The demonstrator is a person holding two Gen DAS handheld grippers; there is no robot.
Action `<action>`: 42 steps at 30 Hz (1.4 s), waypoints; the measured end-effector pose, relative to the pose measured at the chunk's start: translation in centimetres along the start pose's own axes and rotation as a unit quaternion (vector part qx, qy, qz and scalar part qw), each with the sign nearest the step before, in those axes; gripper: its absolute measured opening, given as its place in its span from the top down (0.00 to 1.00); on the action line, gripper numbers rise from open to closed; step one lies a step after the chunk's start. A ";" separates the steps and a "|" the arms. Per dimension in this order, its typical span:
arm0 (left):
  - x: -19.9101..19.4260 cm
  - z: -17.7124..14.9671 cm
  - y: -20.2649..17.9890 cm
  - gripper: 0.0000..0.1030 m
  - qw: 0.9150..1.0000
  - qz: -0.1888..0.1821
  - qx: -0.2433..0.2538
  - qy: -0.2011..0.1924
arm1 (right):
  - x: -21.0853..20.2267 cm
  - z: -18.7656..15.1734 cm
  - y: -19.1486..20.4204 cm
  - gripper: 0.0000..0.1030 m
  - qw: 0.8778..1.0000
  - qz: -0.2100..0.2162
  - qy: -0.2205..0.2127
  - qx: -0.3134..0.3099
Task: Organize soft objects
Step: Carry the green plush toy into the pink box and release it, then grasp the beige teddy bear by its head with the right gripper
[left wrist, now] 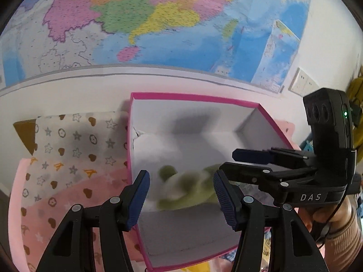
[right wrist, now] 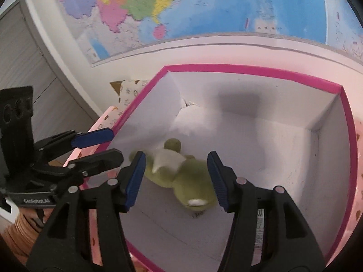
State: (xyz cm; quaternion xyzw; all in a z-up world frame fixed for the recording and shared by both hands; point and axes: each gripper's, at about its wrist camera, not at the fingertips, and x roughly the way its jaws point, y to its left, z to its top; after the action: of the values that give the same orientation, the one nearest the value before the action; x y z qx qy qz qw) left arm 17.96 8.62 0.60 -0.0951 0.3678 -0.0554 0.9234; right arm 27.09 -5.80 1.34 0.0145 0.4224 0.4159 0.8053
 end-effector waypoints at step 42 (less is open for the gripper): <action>-9.8 -8.4 -1.6 0.28 0.994 -0.078 0.032 -0.063 | -6.7 -7.3 5.5 0.37 0.998 0.053 0.010 -0.044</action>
State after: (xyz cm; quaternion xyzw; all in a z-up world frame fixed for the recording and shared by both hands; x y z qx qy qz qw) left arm 4.99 7.62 1.53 -0.0974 0.2985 -0.1325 0.9401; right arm 16.37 -9.13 3.16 -0.0022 0.4103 0.4764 0.7776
